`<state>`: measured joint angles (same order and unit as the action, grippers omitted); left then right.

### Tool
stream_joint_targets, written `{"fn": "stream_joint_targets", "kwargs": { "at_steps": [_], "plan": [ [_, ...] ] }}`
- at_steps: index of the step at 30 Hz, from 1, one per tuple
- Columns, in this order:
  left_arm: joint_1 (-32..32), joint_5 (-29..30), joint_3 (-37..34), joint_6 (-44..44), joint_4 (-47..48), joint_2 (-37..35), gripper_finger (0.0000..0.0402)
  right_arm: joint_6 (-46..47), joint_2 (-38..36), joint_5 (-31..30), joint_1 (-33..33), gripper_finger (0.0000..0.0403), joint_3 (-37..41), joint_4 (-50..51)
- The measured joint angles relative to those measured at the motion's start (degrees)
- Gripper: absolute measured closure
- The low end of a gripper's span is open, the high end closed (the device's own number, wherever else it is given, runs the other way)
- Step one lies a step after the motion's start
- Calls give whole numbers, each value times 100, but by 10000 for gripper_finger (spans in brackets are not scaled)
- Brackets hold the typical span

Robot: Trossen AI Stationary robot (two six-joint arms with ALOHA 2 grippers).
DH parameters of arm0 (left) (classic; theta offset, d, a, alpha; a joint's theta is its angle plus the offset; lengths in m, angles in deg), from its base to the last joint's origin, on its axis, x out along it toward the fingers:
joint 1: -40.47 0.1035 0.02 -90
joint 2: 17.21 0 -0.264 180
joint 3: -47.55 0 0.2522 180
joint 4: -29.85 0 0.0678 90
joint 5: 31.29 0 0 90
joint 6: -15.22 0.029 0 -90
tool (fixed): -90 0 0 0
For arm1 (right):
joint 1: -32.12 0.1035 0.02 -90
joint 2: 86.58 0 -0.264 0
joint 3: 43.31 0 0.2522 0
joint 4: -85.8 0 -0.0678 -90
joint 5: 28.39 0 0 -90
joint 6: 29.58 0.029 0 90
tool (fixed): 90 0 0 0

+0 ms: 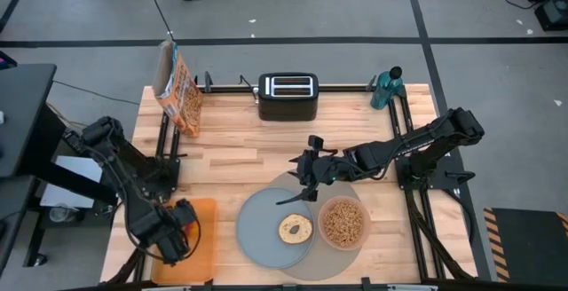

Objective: Arrange a breakfast setting
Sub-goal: Put the red apple on the blue plate

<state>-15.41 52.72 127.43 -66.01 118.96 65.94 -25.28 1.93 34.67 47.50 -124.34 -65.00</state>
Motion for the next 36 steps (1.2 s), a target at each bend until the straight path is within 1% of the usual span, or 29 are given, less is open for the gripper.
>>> {"fn": "stream_joint_targets", "kwargs": {
  "at_steps": [2,5,11,14,21,36],
  "plan": [
    [-30,177,37,-32,-189,0,230,0,0,0,2,245,0,2],
    [-30,242,-84,-37,-388,29,230,0,0,97,10,245,0,1],
    [20,319,-269,239,-370,96,230,2,2,138,31,245,0,4],
    [20,473,-272,222,-374,96,230,19,2,149,33,245,0,7],
    [13,603,-272,102,-434,96,230,46,4,149,52,245,0,24],
    [20,644,-281,85,-413,286,230,68,4,111,251,245,0,103]
  ]
}}
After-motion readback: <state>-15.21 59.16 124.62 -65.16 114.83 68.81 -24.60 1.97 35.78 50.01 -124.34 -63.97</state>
